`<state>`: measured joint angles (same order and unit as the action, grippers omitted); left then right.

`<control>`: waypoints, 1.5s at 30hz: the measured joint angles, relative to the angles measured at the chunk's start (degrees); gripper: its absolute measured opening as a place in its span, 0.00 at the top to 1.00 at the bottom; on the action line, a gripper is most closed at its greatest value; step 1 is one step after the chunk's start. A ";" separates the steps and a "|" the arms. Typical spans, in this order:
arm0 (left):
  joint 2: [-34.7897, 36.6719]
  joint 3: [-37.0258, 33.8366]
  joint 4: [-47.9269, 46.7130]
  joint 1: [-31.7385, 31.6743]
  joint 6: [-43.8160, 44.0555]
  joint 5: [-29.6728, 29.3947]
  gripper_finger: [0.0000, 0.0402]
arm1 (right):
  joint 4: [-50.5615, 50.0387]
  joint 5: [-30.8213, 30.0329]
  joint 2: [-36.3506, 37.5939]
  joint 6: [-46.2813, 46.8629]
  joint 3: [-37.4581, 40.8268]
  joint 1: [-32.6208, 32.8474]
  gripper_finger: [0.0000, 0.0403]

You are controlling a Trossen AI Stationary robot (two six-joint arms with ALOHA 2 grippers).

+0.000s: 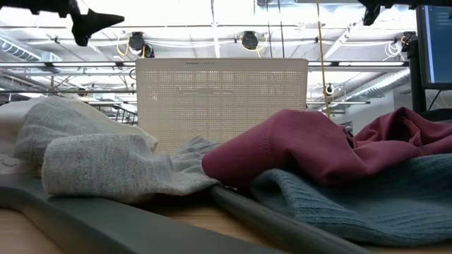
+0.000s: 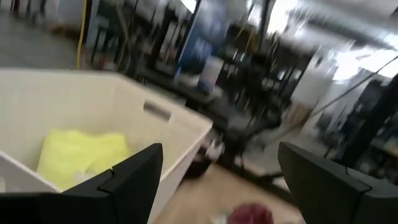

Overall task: Pick & Place Cloths
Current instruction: Put the white shirt into the white bin

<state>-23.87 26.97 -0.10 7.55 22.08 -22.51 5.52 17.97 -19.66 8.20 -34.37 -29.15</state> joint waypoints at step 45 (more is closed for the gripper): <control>-33.05 28.97 -55.26 0.00 37.76 21.98 0.19 | 0.03 -1.54 0.51 -3.09 0.77 -0.02 1.00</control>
<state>-56.92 55.94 -55.37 7.55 59.84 -0.54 5.55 16.43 -19.14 5.10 -33.61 -29.17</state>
